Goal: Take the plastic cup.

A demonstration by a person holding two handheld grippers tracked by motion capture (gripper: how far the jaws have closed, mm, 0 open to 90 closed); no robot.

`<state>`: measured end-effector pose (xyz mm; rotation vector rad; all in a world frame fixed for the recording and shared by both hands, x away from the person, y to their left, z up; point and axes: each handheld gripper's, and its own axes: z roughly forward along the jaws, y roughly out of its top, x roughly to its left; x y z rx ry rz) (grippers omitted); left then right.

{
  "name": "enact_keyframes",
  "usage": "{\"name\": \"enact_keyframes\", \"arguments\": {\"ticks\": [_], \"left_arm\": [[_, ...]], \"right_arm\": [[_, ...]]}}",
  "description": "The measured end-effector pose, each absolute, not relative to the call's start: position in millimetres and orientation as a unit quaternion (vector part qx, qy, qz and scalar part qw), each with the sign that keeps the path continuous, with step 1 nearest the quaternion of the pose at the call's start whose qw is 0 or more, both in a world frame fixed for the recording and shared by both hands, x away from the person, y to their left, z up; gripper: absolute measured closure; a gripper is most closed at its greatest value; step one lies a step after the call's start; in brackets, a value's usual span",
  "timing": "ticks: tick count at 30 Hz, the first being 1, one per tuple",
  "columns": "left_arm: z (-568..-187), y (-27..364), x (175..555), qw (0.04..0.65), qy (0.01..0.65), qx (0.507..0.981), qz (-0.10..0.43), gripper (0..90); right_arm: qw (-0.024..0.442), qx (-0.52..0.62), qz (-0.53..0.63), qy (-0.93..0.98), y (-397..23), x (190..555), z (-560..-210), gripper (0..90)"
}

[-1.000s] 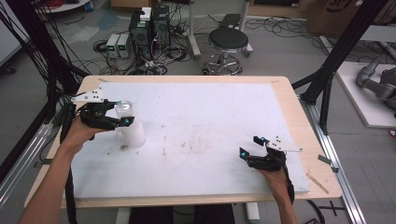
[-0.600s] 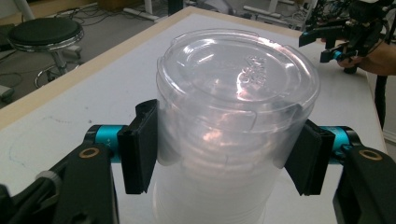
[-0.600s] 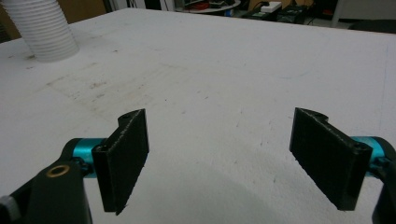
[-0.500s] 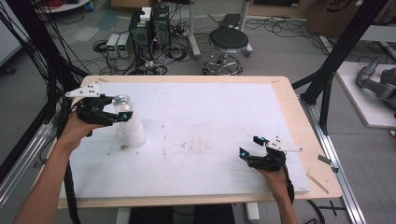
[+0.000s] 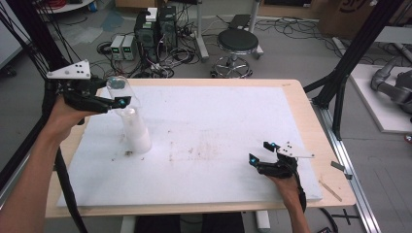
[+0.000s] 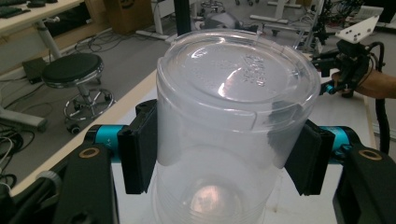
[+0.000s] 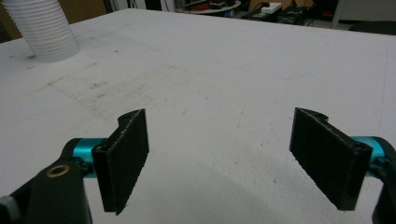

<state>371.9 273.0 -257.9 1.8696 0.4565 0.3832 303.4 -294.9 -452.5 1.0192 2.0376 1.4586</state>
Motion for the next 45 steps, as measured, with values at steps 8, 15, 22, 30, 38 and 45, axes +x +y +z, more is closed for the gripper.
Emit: {"name": "enact_keyframes", "arguments": {"ticks": [8,15,22,30,38,45], "left_arm": [[-242.3,266.0,362.6,0.557,0.178,0.794,0.167,35.6],[-248.0,245.6,343.5,0.567,0.146,0.796,0.153,35.6],[-265.5,207.4,323.3,0.586,0.108,0.793,0.127,35.8],[-286.3,166.1,310.9,0.604,0.077,0.787,0.097,35.8],[-316.8,134.9,304.1,0.601,0.055,0.794,0.067,35.8],[-342.0,119.0,301.7,0.595,0.047,0.801,0.048,35.8]], "right_arm": [[0.217,0.367,0.526,0.735,-294.8,303.3,-452.4,19.4],[0.214,0.370,0.528,0.734,-295.0,303.4,-452.5,19.4],[0.215,0.369,0.529,0.733,-295.6,303.4,-452.4,19.4],[0.216,0.367,0.532,0.732,-295.8,302.8,-452.5,19.4],[0.220,0.361,0.535,0.731,-296.0,301.6,-452.4,19.4],[0.217,0.361,0.535,0.732,-295.5,301.9,-452.5,19.4]]}}
